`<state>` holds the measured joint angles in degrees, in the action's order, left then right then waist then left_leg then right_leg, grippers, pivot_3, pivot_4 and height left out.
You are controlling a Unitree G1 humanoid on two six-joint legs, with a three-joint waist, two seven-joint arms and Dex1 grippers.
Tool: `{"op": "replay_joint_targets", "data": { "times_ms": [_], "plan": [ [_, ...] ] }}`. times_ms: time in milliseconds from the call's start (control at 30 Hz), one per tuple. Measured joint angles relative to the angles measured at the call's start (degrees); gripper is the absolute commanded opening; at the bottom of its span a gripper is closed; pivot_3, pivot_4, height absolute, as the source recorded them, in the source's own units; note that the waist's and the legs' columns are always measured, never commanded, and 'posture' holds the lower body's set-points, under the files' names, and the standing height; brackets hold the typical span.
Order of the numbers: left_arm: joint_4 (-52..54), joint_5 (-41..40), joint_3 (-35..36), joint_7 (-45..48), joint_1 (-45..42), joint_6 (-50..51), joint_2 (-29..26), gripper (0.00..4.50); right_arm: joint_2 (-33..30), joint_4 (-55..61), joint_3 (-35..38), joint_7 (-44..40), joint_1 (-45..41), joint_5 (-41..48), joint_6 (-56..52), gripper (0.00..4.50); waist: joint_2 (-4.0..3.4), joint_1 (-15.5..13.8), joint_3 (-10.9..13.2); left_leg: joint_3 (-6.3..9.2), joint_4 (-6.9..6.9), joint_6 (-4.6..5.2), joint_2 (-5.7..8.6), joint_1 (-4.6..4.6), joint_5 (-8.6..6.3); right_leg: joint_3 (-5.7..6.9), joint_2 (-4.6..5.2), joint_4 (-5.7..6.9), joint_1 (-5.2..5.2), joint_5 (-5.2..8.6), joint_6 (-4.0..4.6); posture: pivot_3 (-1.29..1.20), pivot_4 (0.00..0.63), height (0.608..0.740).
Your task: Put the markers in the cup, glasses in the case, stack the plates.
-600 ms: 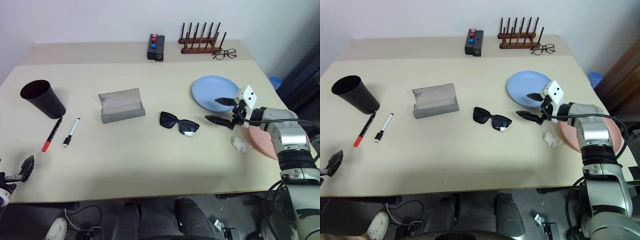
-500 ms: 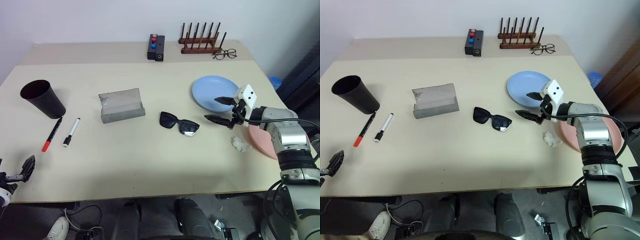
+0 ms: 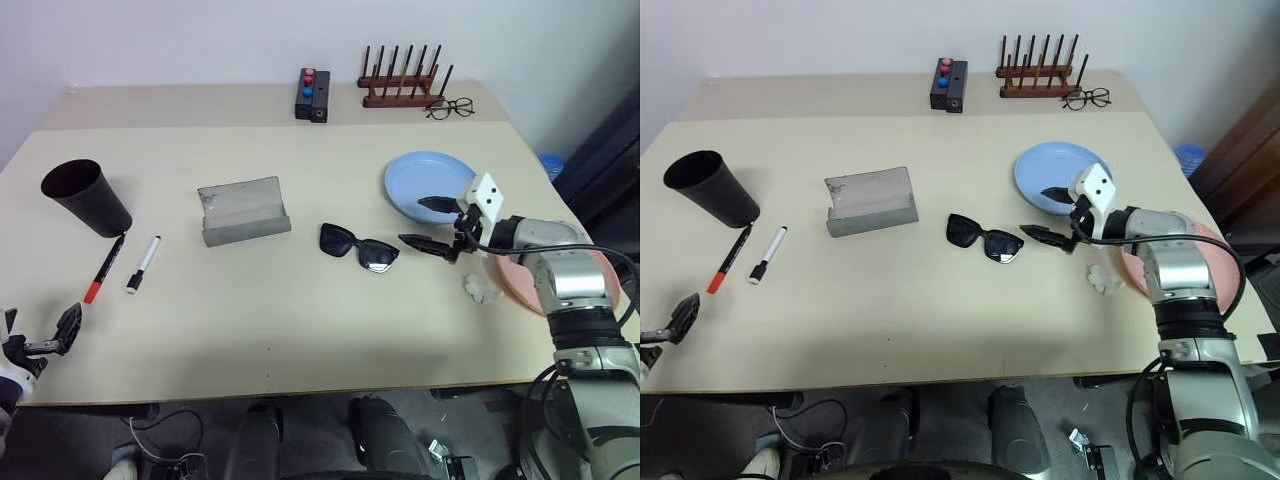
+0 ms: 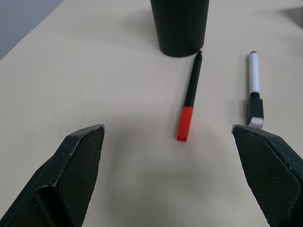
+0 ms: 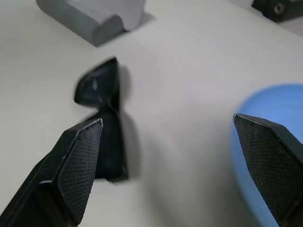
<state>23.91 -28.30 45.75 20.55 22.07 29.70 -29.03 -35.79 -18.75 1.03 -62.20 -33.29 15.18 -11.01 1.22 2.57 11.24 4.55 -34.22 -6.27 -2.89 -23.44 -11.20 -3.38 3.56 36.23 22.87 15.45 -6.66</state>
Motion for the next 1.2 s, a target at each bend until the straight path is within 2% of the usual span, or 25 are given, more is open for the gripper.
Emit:
{"op": "replay_joint_targets", "data": {
  "times_ms": [233, 500, 733, 967, 1200],
  "plan": [
    [1.7, -1.4, -1.2, -6.0, -9.0, 8.6, -2.8, 4.44, 4.6, 5.5, -2.0, 1.9, 1.0, 0.2, -0.3, 4.5, 0.0, -0.3, 0.0, 0.03, 0.01, 0.0, 0.0, 0.0, 0.0, 0.01, -0.02, 0.05, -0.02, -0.01, -0.04, 0.0, 0.15, 0.74],
    [0.0, -3.4, -13.3, -13.8, -28.7, 28.9, -5.1, 4.44, 11.4, 20.5, -6.6, 7.5, 10.1, 1.3, -4.0, 4.5, 0.04, -0.3, 0.0, 0.18, -0.03, -0.01, 0.0, 0.01, 0.02, 0.07, -0.08, 0.13, -0.07, -0.11, -0.25, 0.0, 0.15, 0.74],
    [-11.1, 0.4, -21.0, -16.5, -40.9, 37.8, -8.3, 4.44, 12.5, 28.2, -8.1, 13.6, 14.0, 1.0, -7.4, 4.5, 0.04, 0.0, 0.0, 0.18, 0.02, -0.01, -0.01, 0.03, 0.02, 0.06, -0.12, 0.23, 0.02, -0.11, -0.26, 0.0, 0.15, 0.74],
    [-18.4, 1.6, -22.9, -15.9, -47.9, 43.6, -8.0, 4.44, 13.1, 32.9, -9.5, 16.5, 15.4, 1.3, -10.0, 4.5, 0.06, -0.1, 0.0, 0.18, 0.02, -0.02, -0.01, 0.0, 0.02, 0.07, -0.11, 0.19, 0.02, -0.11, -0.27, 0.0, 0.15, 0.74],
    [-18.3, 1.3, -23.0, -13.3, -49.1, 53.3, -8.3, 4.44, 13.3, 34.6, -10.0, 18.1, 15.8, 1.5, -11.4, 4.5, 0.06, 0.0, 0.0, 0.19, 0.03, -0.01, -0.01, 0.01, 0.02, 0.07, -0.11, 0.21, 0.03, -0.11, -0.29, 0.0, 0.15, 0.74]
  ]
}}
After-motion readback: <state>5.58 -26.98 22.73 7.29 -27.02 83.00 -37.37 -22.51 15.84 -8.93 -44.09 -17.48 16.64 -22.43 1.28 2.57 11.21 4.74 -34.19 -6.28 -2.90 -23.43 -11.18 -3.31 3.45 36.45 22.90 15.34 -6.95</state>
